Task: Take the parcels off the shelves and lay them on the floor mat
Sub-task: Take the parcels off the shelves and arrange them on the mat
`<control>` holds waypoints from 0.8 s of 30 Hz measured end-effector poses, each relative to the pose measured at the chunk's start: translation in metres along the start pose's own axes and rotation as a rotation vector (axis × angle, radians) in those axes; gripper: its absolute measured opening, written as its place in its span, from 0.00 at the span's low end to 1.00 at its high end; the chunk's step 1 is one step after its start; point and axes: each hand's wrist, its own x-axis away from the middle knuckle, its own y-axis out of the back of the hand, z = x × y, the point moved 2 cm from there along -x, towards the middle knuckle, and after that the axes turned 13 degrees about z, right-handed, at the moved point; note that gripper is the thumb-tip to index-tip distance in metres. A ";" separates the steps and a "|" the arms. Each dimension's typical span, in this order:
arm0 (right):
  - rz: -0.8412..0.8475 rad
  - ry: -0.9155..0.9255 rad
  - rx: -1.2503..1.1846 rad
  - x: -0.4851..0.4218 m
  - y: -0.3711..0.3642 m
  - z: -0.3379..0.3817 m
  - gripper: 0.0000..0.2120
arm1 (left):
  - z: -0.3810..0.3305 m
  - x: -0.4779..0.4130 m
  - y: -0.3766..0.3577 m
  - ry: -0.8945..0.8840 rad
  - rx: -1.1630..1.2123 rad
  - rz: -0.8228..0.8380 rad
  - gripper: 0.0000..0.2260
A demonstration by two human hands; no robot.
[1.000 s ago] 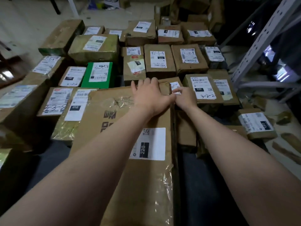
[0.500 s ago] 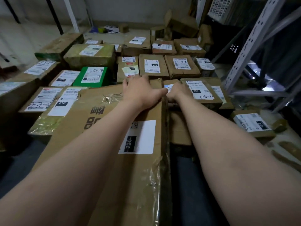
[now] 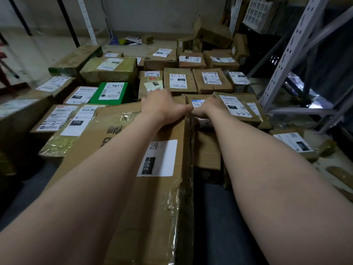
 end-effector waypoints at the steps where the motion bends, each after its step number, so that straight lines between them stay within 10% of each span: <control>1: -0.012 0.007 0.031 0.001 -0.003 -0.003 0.44 | 0.000 0.000 0.000 0.001 -0.003 0.001 0.31; 24: 0.391 -0.002 0.304 0.017 -0.027 -0.008 0.13 | -0.010 0.005 0.022 0.076 -0.084 0.019 0.29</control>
